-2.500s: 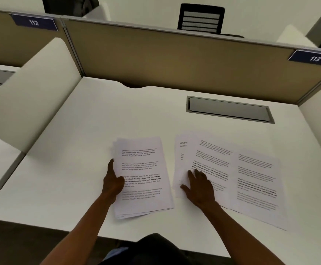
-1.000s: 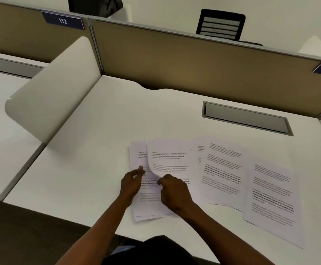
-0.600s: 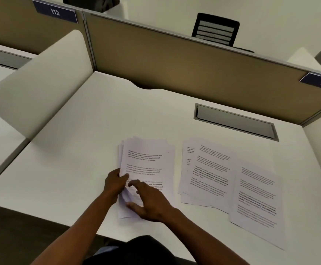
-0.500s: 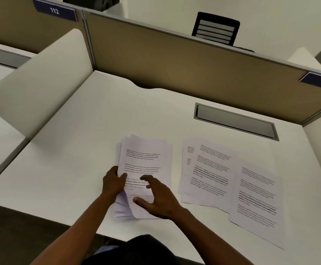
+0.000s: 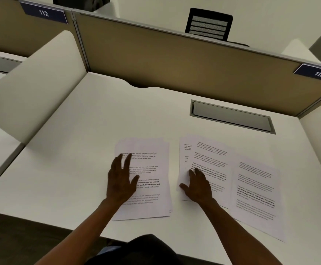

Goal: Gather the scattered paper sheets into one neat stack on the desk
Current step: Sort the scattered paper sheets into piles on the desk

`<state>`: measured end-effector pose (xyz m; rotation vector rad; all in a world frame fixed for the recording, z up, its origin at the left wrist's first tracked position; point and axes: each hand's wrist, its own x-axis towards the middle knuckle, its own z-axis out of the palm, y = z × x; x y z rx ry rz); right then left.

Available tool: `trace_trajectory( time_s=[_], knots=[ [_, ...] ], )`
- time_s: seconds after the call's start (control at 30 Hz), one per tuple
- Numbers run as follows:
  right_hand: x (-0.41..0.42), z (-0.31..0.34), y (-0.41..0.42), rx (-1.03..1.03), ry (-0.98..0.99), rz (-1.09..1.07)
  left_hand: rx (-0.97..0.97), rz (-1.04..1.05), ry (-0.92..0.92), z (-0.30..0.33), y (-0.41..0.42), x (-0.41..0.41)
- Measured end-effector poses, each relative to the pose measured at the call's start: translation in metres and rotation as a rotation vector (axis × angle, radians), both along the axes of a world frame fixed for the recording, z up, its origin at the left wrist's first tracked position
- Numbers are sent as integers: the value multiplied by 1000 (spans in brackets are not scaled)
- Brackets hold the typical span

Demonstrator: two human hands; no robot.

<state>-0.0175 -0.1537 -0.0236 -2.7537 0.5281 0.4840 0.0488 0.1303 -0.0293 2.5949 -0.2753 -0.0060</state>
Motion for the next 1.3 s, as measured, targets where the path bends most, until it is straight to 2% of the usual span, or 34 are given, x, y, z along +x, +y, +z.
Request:
trace_trajectory(
  time_s=[0.17,0.3,0.4,0.53,0.63,0.77,0.83,0.9,1.07,1.13,1.3],
  knots=[
    [-1,-1,5,-30,18,41,-9,-197,0,5,-48,-14],
    [-10,-2,13,-55,-42,77,6,-424,-49,1,-84,-20],
    [-22,-7,14,-31,-111,70,53,-534,-4,0,-113,-21],
    [-38,-16,0,13,-161,84,274,-594,163,8,-142,-18],
    [-46,-16,-13,18,-22,175,352,-595,183,5,-148,-20],
    [-48,-15,-17,-3,-32,203,381,-607,161,-2,-152,-26],
    [-47,-14,-18,-17,-80,191,336,-597,183,-2,-152,-29],
    [-47,-13,-19,2,-130,163,212,-536,227,-3,-153,-31],
    [-44,-12,-25,112,-328,33,-292,-157,410,14,-163,-32],
    [-41,-6,-27,192,-361,-49,-357,-83,491,25,-166,-28],
    [-39,8,-38,394,-466,-278,-344,11,689,30,-170,-18]
  ],
)
